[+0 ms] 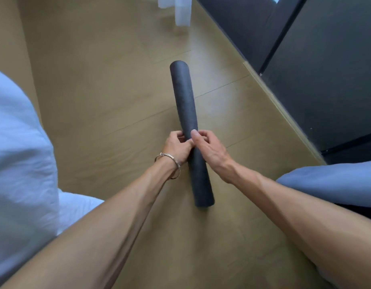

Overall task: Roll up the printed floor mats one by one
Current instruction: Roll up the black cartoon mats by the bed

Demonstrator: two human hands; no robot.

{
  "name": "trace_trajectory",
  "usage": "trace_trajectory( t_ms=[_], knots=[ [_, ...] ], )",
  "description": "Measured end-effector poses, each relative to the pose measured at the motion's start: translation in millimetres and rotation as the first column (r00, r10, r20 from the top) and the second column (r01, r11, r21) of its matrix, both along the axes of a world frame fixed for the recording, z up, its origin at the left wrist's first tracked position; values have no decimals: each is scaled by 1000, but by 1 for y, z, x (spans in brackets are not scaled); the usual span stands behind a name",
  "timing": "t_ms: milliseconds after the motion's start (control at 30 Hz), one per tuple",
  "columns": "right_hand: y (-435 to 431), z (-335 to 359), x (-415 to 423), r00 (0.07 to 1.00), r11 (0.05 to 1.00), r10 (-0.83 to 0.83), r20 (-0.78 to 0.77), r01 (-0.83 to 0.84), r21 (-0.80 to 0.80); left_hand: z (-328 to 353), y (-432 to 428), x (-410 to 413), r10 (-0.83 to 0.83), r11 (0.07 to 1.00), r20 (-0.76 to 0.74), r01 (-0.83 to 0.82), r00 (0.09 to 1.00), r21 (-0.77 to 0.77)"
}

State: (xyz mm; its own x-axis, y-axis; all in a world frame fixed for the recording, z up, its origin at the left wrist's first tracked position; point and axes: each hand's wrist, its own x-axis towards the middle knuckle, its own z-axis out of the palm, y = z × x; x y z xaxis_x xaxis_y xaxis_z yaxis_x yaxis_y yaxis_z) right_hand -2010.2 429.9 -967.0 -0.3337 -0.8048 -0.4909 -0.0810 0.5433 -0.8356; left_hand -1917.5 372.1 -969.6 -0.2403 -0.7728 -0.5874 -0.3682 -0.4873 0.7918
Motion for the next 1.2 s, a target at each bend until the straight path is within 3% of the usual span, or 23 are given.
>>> trace_trajectory(
  t_ms=[200, 367, 533, 600, 667, 733, 800, 933, 1100, 1200],
  knots=[
    [2, 10, -37, 996, 998, -22, 85, 27, -54, 27, -4, -20, 112, 979, -246, -64, 963, 194],
    [8, 15, -64, 987, 991, -115, 111, 121, -53, 23, 6, -54, 10, 993, -91, 1, 996, 117],
    [20, 8, -89, 987, 991, -133, 95, 136, -21, 15, 7, -86, 84, 969, -153, -46, 985, 241],
    [22, 7, -103, 997, 997, -71, -21, 71, 4, 12, 10, -102, 127, 971, -139, -95, 982, 218],
    [22, 5, -112, 959, 999, 28, -284, -22, 25, 9, 16, -121, 187, 972, -116, -166, 976, 169],
    [24, 2, -118, 836, 986, 158, -526, -107, 126, 6, 23, -141, 212, 973, -67, -204, 975, 109],
    [33, -6, -128, 725, 966, 247, -643, -132, 222, 1, 33, -159, 205, 975, -64, -199, 977, 97],
    [37, -8, -158, 657, 946, 304, -690, -125, 299, -2, 34, -179, 80, 995, -81, -75, 994, 63],
    [44, -9, -191, 540, 960, 255, -802, -44, 275, 8, 38, -207, -146, 972, -122, 165, 982, 166],
    [49, -19, -204, 488, 971, 214, -846, -8, 241, 15, 44, -224, -273, 945, -132, 291, 953, 146]
  ],
)
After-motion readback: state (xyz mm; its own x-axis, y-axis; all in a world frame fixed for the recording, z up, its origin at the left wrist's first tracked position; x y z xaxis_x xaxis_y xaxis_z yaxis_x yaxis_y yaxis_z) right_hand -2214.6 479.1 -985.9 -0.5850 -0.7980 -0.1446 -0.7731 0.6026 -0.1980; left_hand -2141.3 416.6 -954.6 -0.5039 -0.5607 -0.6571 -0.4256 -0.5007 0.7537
